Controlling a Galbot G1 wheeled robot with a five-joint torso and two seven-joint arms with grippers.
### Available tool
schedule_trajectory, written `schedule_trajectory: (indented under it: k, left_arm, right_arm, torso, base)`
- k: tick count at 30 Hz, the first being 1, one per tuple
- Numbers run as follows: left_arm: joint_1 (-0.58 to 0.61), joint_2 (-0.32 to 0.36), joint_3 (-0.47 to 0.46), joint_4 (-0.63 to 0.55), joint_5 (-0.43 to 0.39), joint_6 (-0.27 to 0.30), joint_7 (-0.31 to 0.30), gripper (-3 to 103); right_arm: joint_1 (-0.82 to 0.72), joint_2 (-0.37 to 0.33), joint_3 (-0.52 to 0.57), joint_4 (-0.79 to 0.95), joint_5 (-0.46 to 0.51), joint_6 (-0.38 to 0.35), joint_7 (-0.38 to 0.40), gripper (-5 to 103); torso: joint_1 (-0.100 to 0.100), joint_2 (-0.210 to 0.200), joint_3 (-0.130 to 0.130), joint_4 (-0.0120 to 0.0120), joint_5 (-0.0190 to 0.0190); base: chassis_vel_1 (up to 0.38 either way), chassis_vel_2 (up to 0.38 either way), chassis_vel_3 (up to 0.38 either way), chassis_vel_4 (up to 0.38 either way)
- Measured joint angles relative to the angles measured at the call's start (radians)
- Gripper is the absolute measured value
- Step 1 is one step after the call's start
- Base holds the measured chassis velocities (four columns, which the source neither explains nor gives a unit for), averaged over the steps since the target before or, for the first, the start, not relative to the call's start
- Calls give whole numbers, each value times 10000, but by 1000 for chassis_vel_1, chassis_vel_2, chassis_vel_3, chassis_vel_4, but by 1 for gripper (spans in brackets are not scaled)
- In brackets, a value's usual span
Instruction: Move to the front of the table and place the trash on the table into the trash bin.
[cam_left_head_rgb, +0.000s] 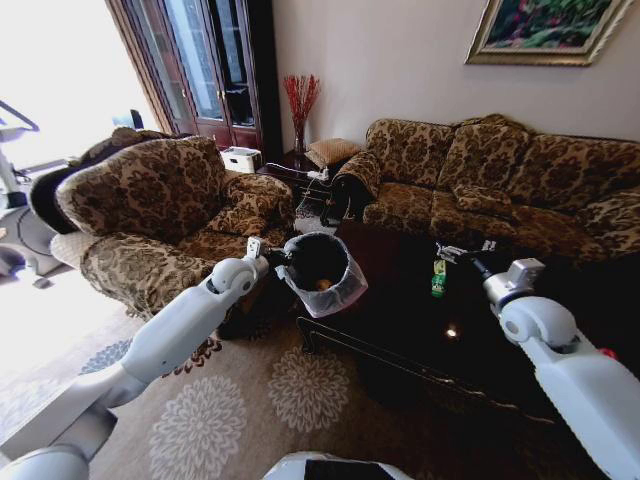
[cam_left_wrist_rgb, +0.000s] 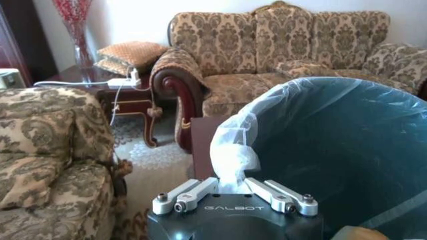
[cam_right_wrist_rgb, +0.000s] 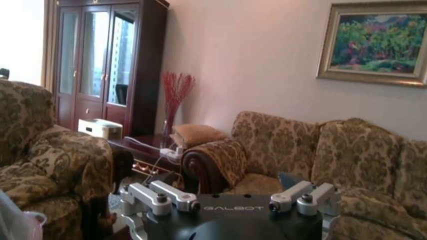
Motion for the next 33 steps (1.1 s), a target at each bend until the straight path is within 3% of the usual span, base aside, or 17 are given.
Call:
schedule_trajectory:
  k: [4,11,17,33]
  left_arm:
    - [407,126,-315,-496,-135,-80,-45,2]
    - [744,351,-583,-914,-213,-101,-74,2]
    - [989,448,-760,-1112,-238,-115,-72,2]
    - [1552,737,-1052,-1832,-262,-205,-49,2]
  right_arm:
    - [-157,155,-57,-51,60,-46,275,100]
    - [-343,212,1,-89,54,-25,68,100]
    - [-411,273,-50,-102,22,89,-21,100]
    - [-485,375,-343,-68,-320,324,-52,100]
  torso:
    - [1,0,1,-10,-2]
    - [0,0,0,7,-1]
    - [-1,0,0,4,-2]
    - [-4,2,-1,0,-7]
  base:
    - [-57,-60,-55,-60]
    - [-8,-4,7,7]
    - [-92,-79,99,82]
    - [-285,-245,263,222]
